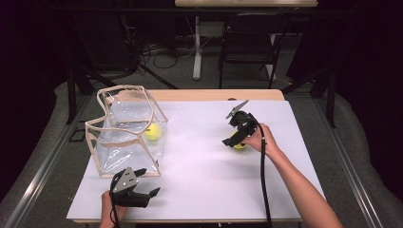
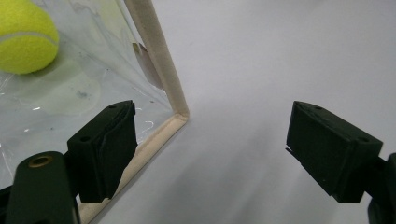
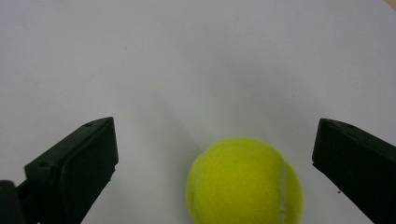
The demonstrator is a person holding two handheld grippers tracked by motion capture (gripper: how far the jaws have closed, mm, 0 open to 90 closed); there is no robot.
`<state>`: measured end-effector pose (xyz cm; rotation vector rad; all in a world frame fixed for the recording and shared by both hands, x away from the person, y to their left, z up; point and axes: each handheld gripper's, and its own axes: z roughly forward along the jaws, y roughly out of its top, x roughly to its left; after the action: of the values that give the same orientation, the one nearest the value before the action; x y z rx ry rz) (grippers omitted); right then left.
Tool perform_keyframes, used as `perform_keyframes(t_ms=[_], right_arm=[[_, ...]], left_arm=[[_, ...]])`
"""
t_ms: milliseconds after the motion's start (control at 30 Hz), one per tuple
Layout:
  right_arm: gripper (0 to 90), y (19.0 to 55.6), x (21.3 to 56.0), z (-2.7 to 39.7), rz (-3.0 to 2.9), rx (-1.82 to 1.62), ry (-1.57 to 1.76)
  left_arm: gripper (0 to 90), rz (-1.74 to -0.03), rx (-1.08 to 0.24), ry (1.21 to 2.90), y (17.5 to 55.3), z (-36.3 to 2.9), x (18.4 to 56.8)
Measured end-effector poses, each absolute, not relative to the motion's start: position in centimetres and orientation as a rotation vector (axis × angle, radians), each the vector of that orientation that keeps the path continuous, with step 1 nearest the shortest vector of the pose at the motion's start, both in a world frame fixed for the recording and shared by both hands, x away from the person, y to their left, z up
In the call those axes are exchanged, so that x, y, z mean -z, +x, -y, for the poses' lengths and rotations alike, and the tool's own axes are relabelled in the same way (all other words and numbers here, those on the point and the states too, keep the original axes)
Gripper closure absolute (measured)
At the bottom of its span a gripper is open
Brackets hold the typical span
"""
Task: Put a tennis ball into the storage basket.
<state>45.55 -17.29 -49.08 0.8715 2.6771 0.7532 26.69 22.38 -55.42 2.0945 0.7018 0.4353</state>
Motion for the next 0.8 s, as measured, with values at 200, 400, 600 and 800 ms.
perform_keyframes(t_ms=[200,400,600,800], right_arm=[[0.0,45.8,50.0,18.0,-2.673,-0.733,0.906],[0.0,45.9,50.6,18.4,-2.669,-0.715,0.972],[0.2,46.1,51.3,18.6,-2.682,-0.693,0.957],[2.9,46.3,51.6,18.7,-2.691,-0.665,0.972]], left_arm=[[16.2,-0.702,-0.436,2.092,26.7,-22.4,55.4],[16.2,-0.701,-0.436,2.091,26.7,-22.4,55.4],[16.2,-0.7,-0.436,2.091,26.7,-22.5,55.4],[16.2,-0.701,-0.436,2.092,26.7,-22.4,55.4]])
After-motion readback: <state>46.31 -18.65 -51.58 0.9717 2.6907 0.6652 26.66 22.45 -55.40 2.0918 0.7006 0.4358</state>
